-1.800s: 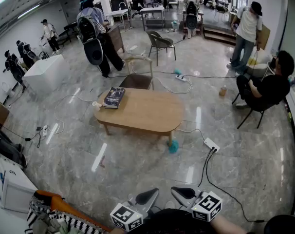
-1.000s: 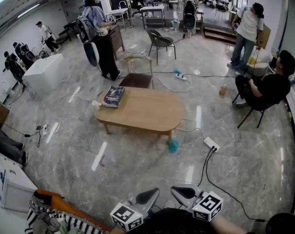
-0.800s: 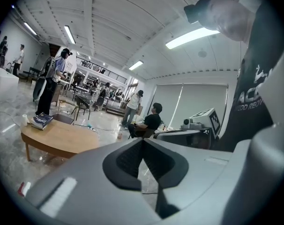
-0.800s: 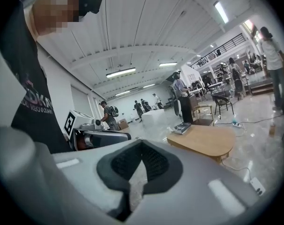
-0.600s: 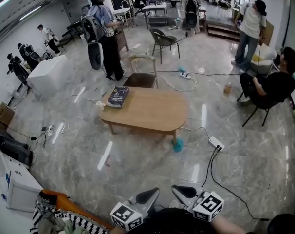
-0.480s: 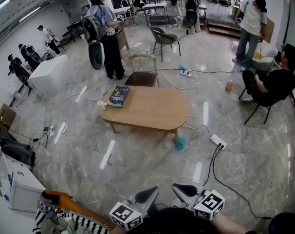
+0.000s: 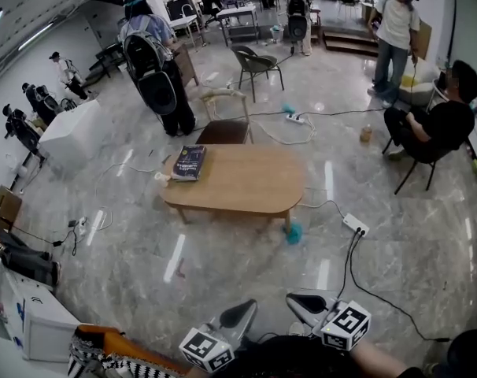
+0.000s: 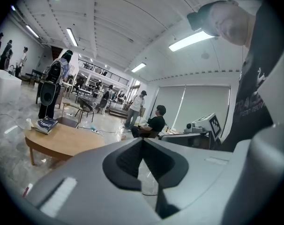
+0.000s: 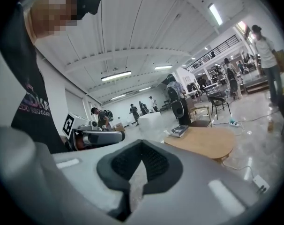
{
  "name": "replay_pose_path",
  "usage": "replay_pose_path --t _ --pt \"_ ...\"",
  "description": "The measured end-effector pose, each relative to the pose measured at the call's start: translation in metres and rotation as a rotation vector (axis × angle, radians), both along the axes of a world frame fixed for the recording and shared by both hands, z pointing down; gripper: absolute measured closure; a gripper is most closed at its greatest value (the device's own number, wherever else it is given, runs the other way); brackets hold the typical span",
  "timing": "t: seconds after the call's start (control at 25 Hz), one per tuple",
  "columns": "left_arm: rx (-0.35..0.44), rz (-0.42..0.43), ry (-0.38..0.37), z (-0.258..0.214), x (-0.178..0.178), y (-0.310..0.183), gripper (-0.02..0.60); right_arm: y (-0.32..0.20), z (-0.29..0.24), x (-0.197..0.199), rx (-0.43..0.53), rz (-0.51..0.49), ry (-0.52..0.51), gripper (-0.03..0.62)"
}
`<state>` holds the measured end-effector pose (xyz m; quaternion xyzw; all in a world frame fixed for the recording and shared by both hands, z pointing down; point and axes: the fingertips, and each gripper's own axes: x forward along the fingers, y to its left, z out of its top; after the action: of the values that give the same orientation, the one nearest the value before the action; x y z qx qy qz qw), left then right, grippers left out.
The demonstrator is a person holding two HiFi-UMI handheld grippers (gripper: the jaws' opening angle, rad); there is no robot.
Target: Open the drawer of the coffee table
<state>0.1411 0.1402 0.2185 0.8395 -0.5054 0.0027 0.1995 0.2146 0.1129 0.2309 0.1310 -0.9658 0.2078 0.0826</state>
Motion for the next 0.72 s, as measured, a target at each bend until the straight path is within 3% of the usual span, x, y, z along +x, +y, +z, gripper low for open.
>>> replay_pose_path --t 0.32,0.72 --pt "-0.018 0.042 0.001 0.003 -0.097 -0.017 0.575 -0.016 -0.006 -0.091 -0.001 0.081 -0.004 0.592" --pt "-0.005 0.034 0.012 0.016 -0.22 -0.037 0.575 -0.038 -0.014 -0.182 0.031 0.192 0.0 0.592"
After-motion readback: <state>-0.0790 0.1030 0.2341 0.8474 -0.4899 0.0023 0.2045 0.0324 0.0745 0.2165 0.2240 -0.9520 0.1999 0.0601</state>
